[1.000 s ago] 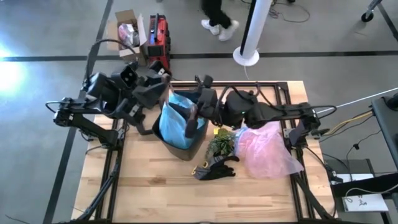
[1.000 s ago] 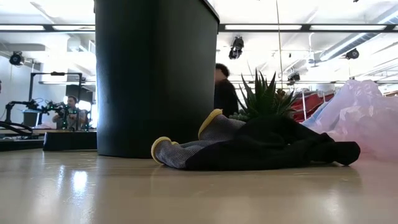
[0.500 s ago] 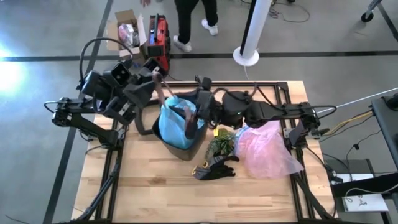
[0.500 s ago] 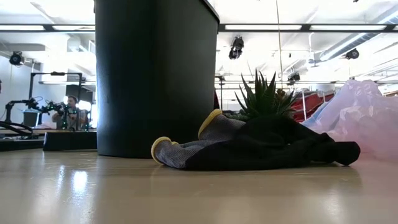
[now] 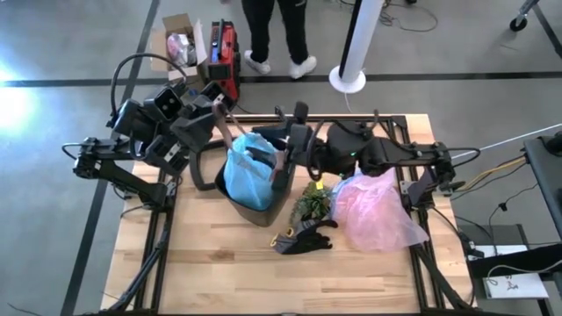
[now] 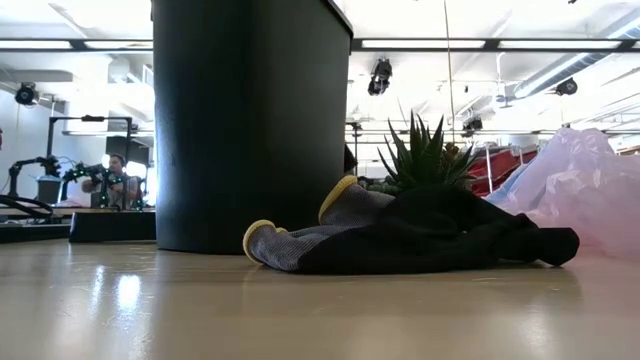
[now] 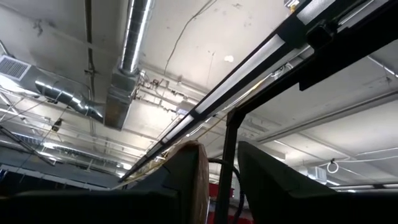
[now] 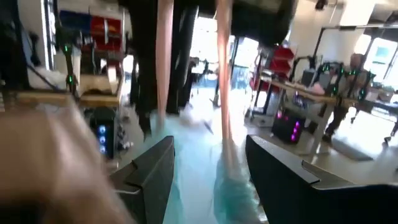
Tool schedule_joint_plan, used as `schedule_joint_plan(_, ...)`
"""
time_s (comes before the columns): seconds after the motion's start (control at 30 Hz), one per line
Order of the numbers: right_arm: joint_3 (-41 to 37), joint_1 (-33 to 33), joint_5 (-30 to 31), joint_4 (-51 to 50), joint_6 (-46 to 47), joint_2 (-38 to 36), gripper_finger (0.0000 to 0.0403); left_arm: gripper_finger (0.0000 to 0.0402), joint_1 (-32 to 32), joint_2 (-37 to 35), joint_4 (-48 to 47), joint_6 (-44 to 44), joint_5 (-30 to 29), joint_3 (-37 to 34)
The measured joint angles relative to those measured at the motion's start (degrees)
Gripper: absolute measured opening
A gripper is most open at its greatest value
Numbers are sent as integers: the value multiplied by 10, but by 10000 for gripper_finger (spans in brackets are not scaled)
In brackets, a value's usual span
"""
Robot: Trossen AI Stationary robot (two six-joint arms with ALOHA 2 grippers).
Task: Place trash/remove bag and relplace
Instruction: Remove trash bag from trash bin
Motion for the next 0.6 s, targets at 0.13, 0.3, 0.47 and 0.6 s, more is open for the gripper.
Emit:
schedule_joint_plan(0.13, 9, -1, -25, -2, 12, 3, 186, 97, 0, 0, 7, -18, 15, 0)
schedule_joint_plan(0.3, 5, -2, -45, 25, 26, 20, 186, 97, 0, 6, 8, -37, 32, 0)
schedule_joint_plan(0.47, 5, -2, -60, 30, 18, 32, 186, 97, 0, 12, 8, -82, 110, 0)
schedule_joint_plan(0.6, -2, -2, -74, 26, 14, 40, 186, 97, -3, 13, 8, -93, 131, 0)
